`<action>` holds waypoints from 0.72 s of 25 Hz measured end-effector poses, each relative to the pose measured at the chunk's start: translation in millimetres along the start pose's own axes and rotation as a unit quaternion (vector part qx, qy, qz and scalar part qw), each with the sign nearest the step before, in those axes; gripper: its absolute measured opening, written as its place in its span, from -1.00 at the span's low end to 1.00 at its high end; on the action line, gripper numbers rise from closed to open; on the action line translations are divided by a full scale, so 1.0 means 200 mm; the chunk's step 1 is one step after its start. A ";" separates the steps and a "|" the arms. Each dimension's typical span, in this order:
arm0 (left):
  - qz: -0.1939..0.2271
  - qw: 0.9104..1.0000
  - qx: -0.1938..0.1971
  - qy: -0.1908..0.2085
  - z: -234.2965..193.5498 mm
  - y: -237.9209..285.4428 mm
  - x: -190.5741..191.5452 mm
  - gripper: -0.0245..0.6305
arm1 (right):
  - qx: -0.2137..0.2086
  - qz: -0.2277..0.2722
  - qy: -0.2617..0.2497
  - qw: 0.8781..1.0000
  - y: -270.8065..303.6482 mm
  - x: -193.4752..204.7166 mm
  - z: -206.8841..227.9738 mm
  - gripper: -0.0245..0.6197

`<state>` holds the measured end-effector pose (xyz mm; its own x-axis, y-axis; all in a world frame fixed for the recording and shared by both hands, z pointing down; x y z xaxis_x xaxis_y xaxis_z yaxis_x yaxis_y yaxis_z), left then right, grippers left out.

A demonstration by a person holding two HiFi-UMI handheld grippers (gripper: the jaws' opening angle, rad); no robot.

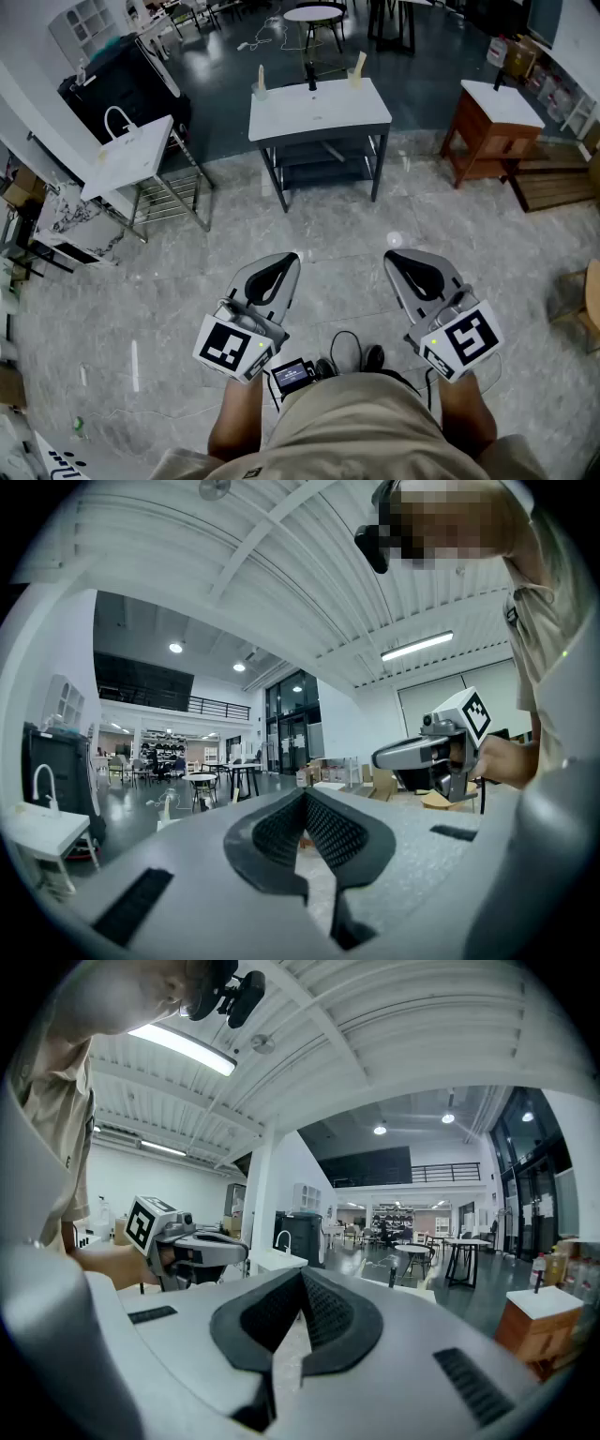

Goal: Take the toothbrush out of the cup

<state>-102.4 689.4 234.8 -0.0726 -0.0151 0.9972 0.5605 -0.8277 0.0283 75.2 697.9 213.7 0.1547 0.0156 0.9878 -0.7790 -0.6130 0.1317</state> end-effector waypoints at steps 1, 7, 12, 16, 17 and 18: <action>0.000 1.000 0.000 -0.001 0.01 0.00 0.01 -0.91 | 0.001 0.000 0.000 1.000 -0.01 0.00 0.00 -0.91; 0.000 1.000 0.001 -0.003 0.00 0.00 0.02 -0.91 | 0.004 -0.002 0.000 1.000 0.00 0.01 -0.01 -0.91; -0.002 1.000 0.002 -0.005 -0.03 0.01 0.03 -0.91 | 0.002 -0.005 0.007 1.000 0.03 0.02 0.00 -0.91; -0.004 1.000 0.002 -0.008 -0.07 0.01 0.06 -0.91 | 0.001 -0.003 0.019 1.000 0.08 0.04 0.00 -0.91; -0.005 1.000 0.002 -0.009 -0.08 0.01 0.06 -0.91 | 0.002 -0.002 0.020 1.000 0.10 0.04 0.00 -0.91; -0.005 1.000 0.002 -0.009 -0.10 0.01 0.06 -0.91 | 0.003 -0.002 0.021 1.000 0.11 0.04 0.00 -0.91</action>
<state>-118.4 677.1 246.5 -0.0634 0.0028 0.9980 0.5638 -0.8250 0.0382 59.0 683.3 223.9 0.1312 0.0507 0.9901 -0.7745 -0.6181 0.1343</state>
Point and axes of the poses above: the fingertips, and each gripper's own axes: y forward along the fingers, z to its right, x out of its underside, the point moved 4 cm from there along -y, backward along the fingers, and after that the axes turned 8 degrees about -x, right-handed, at the moved point
